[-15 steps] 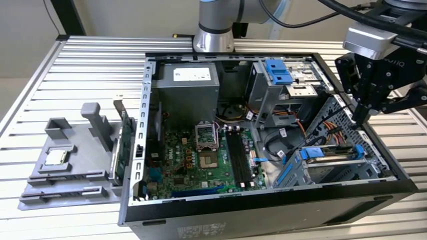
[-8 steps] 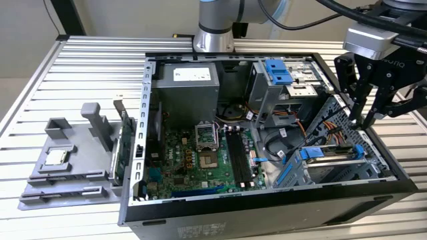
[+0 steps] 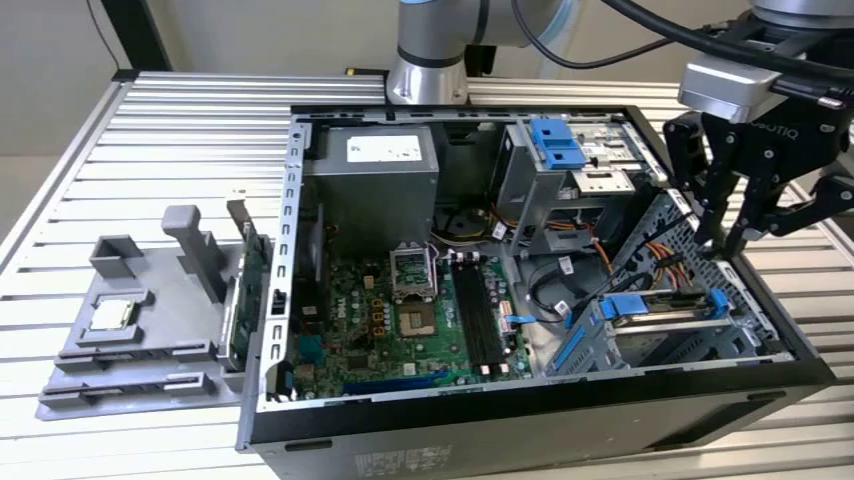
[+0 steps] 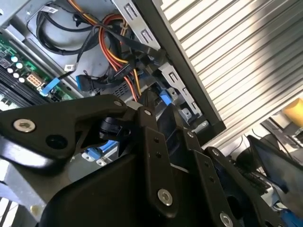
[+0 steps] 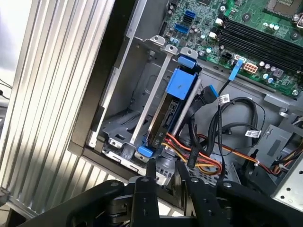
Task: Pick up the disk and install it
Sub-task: 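Insert the second disk wire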
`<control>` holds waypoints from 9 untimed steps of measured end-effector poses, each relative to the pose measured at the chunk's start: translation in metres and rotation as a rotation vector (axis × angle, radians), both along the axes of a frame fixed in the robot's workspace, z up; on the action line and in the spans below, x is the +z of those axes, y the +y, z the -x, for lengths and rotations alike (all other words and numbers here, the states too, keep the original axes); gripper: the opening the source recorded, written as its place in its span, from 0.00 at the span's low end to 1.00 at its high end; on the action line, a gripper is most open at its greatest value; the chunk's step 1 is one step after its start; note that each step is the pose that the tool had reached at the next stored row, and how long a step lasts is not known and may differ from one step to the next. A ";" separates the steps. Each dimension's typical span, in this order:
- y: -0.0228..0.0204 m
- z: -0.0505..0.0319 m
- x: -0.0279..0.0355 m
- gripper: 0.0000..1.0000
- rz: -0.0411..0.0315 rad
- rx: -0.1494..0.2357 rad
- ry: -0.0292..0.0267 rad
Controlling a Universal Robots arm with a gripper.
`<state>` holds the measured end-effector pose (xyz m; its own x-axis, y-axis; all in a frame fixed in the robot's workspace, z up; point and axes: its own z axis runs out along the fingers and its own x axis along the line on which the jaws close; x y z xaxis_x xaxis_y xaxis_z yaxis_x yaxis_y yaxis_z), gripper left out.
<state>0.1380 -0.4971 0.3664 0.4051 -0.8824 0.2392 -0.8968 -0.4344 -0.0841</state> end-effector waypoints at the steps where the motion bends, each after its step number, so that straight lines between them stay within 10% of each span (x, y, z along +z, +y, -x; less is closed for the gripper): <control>1: 0.0009 -0.0003 -0.0012 1.00 0.0001 0.000 0.0001; 9: 0.0112 -0.0030 -0.0103 1.00 -0.0008 0.005 0.0004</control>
<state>0.1410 -0.4860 0.3561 0.4096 -0.8806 0.2383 -0.8946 -0.4389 -0.0842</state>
